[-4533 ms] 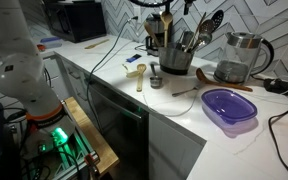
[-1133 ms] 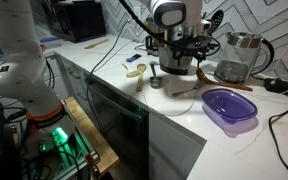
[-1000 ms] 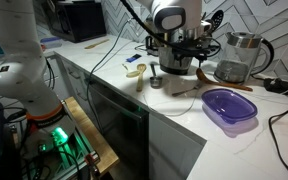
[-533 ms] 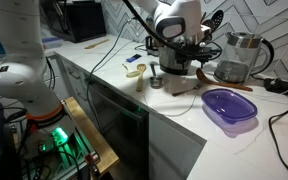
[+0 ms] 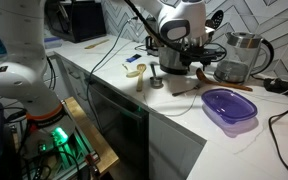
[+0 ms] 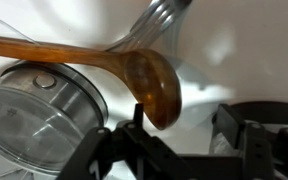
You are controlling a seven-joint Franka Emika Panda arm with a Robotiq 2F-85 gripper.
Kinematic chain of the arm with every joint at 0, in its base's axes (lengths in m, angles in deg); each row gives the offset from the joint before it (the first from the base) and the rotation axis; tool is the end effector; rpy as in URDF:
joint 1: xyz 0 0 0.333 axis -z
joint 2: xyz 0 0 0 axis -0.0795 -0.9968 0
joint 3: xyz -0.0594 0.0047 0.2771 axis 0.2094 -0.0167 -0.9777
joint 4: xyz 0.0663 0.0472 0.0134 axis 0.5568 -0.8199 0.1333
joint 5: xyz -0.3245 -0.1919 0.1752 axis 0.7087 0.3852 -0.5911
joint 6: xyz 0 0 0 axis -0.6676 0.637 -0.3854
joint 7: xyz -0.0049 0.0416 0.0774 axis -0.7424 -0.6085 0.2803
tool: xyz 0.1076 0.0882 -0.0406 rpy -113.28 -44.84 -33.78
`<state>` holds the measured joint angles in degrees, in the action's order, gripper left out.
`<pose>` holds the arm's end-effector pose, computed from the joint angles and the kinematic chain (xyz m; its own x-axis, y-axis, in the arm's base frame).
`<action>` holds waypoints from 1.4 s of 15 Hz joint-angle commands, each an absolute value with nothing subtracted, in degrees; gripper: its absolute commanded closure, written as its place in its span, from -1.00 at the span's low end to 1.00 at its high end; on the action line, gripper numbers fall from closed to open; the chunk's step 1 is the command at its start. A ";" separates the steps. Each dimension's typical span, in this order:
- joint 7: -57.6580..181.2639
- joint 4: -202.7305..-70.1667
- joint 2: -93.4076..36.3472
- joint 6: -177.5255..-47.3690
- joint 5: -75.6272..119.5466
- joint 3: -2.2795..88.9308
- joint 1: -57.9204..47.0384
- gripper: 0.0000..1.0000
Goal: Pick up the dark brown wooden spoon and put it on the left side of the kitchen counter
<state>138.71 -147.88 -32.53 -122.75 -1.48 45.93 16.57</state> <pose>0.6171 -0.3151 0.3055 0.7870 0.5161 0.3381 0.4627 -0.8562 0.2298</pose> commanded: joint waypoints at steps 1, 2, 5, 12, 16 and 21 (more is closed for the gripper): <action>139.24 -145.48 -34.88 -122.03 -0.66 45.10 18.24 0.00; 139.05 -145.15 -35.28 -121.97 -0.47 45.11 18.31 0.26; 138.66 -144.17 -36.22 -121.95 -0.12 45.05 18.58 0.72; 137.15 -144.83 -33.32 -120.38 0.00 45.04 18.54 0.94; 134.38 -147.57 -28.94 -119.40 1.87 46.61 17.65 0.94; 130.09 -153.24 -20.43 -115.32 9.77 50.14 17.22 0.94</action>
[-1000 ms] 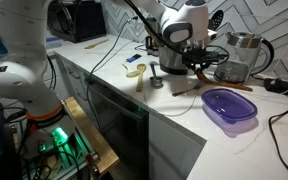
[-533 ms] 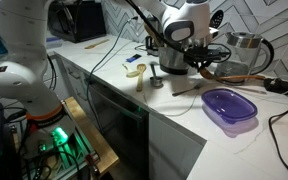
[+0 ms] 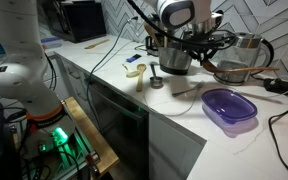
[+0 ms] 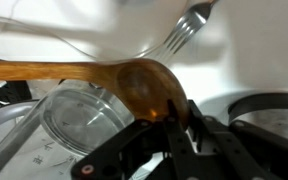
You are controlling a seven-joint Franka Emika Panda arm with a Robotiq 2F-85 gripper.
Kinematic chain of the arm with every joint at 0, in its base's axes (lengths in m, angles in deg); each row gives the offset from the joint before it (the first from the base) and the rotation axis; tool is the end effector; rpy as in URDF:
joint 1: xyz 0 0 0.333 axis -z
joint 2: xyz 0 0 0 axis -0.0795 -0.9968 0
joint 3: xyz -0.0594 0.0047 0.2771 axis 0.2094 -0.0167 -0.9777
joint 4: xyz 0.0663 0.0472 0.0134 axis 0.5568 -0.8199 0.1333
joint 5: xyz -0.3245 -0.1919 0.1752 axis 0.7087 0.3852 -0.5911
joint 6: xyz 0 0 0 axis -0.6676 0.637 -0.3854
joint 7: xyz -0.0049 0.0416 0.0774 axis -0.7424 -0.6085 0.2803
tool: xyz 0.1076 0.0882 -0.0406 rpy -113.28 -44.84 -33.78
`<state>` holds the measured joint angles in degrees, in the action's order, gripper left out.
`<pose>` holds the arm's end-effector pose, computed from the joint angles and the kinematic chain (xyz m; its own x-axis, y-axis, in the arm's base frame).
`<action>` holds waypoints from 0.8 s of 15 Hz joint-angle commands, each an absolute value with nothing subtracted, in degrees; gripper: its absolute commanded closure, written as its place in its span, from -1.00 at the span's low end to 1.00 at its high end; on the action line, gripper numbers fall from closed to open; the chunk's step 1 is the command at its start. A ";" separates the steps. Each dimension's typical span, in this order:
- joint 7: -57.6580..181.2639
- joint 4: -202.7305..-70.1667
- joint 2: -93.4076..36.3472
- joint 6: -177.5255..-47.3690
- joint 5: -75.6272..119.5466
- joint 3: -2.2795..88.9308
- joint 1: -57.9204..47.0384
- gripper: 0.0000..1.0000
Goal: Pick up the dark brown wooden spoon and put it on the left side of the kitchen counter
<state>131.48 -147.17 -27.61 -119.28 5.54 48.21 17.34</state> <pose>0.5977 -0.3438 0.3636 0.8324 0.4603 0.3086 0.3861 -0.8812 0.2728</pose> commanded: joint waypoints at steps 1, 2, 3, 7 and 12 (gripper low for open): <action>131.16 -154.76 -18.32 -113.35 10.42 50.49 17.37 0.94; 133.29 -157.04 -15.46 -110.71 10.54 50.85 17.50 0.94; 135.09 -159.10 -12.75 -107.88 10.86 51.44 17.32 0.94; 144.73 -167.17 -1.23 -98.91 10.28 53.89 15.66 0.94; 156.85 -175.10 11.72 -90.98 10.15 57.21 12.21 0.94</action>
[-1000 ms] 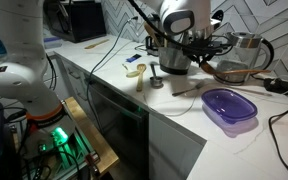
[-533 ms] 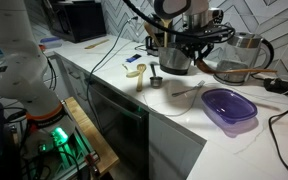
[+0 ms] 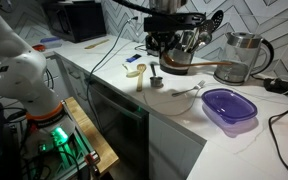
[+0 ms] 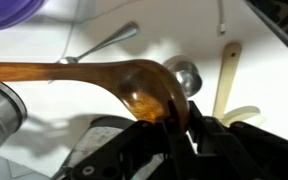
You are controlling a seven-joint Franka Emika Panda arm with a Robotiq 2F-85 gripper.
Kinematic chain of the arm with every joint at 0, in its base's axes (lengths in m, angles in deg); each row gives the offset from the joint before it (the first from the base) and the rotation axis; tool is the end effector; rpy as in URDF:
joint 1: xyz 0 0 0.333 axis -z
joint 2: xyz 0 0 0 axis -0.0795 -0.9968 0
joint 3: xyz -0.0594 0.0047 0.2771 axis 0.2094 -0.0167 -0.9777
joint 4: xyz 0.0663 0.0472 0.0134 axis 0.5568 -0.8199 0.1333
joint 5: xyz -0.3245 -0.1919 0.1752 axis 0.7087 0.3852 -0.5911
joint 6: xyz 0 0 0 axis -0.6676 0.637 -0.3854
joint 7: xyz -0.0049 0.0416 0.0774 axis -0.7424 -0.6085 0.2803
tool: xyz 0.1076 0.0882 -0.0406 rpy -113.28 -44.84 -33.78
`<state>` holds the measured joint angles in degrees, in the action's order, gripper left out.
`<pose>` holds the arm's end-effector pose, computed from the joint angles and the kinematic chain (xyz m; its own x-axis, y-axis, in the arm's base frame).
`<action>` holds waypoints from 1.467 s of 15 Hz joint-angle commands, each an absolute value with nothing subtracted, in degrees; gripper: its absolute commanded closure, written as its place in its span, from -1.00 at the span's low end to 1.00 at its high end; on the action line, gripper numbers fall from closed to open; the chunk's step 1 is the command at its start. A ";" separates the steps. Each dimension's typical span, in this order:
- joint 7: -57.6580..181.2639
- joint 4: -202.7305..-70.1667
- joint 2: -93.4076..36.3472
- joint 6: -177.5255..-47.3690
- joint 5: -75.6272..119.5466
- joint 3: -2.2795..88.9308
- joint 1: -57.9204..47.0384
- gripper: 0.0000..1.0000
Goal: Pick up the dark brown wooden spoon and put it on the left side of the kitchen counter
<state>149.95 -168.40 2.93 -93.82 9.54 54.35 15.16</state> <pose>0.4372 -0.2872 0.4343 0.6771 0.6989 0.2302 0.7048 -0.7059 0.0699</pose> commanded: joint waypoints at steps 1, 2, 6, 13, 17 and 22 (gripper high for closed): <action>158.83 -176.57 14.05 -89.97 10.47 57.73 11.57 0.94; 161.13 -178.91 17.04 -90.36 10.48 58.16 10.91 0.94; 168.94 -183.69 24.86 -88.74 9.20 60.34 8.01 0.94; 166.16 -182.62 23.99 -89.04 10.25 60.22 7.40 0.74; 169.19 -183.92 30.33 -85.46 9.42 59.07 4.77 0.94; 171.88 -183.80 41.21 -77.68 11.19 55.48 0.30 0.94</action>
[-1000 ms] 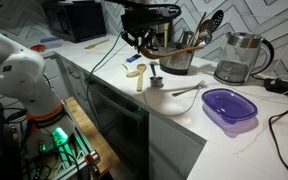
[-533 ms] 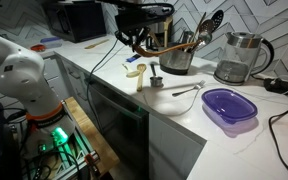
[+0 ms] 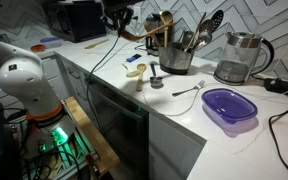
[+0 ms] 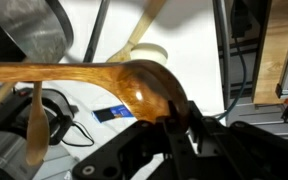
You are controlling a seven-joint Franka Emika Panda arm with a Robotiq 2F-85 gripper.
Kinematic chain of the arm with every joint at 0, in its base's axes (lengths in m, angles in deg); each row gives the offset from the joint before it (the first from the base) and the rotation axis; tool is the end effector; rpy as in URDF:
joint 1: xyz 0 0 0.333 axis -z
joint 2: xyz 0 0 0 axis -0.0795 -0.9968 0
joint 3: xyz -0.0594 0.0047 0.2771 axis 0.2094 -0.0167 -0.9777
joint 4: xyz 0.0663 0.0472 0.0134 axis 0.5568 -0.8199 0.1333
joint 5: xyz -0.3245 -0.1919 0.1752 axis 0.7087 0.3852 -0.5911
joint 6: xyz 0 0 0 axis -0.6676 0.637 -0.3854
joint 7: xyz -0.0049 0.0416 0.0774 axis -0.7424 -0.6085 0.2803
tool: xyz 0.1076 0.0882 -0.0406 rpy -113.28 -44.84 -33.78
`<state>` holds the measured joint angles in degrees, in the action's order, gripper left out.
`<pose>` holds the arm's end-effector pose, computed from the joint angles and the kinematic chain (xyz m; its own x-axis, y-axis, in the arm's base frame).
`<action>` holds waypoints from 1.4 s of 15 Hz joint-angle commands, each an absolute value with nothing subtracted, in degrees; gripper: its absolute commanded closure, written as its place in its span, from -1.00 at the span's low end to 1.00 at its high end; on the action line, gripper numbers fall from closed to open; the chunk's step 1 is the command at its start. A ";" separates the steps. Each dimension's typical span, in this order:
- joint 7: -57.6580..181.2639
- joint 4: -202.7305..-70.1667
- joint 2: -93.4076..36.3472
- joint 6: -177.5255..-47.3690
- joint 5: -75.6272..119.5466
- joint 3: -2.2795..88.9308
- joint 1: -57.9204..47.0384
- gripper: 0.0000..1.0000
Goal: Pick up the dark brown wooden spoon and put it on the left side of the kitchen counter
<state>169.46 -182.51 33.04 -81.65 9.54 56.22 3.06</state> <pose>0.3569 -0.1472 0.5163 0.1130 0.9402 0.3214 0.9560 -0.1911 0.2228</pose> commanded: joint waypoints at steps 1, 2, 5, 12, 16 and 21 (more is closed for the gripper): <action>172.60 -183.75 43.03 -75.97 11.21 54.99 -0.88 0.94; 173.25 -183.48 44.69 -73.97 10.89 54.68 -2.25 0.94; 175.03 -183.90 48.89 -68.64 9.57 53.47 -6.50 0.94; 179.04 -192.00 54.32 -67.95 4.44 46.82 -17.27 0.94; 183.55 -198.99 55.48 -72.49 0.78 41.78 -23.36 0.94; 181.20 -197.13 52.78 -71.48 1.39 41.23 -23.11 0.74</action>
